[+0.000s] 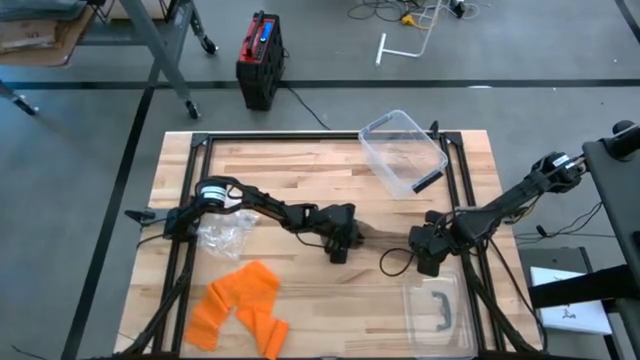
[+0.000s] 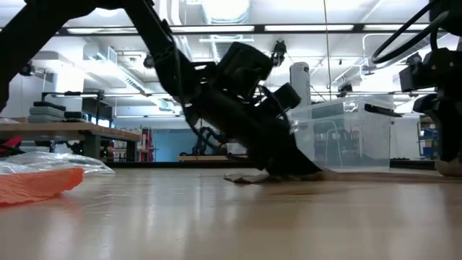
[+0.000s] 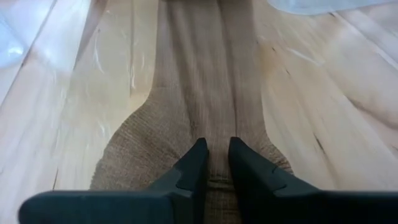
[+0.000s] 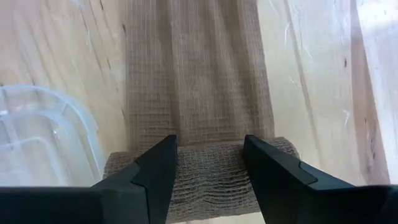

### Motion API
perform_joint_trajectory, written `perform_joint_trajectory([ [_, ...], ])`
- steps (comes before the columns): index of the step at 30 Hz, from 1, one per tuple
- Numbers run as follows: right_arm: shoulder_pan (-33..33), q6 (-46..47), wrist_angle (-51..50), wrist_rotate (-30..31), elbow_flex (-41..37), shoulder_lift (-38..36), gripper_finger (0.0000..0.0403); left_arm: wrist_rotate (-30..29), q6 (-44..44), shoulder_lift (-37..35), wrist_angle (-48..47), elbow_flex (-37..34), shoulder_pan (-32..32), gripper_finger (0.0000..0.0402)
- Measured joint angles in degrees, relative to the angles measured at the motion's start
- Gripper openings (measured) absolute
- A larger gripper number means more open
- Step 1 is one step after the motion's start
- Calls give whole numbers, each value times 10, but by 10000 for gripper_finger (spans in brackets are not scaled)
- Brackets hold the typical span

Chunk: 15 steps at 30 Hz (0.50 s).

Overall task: Roll bandage
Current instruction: Uncoil the brown bandage

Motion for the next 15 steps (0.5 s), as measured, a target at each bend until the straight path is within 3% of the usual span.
perform_joint_trajectory([
  [7, 0, 1, 11, 31, -1, 0, 183, 3, 14, 8, -23, 59, 0, 47],
  [15, -4, -4, 20, 44, -7, 0, 183, 10, 21, 7, -17, 79, 1, 47],
])
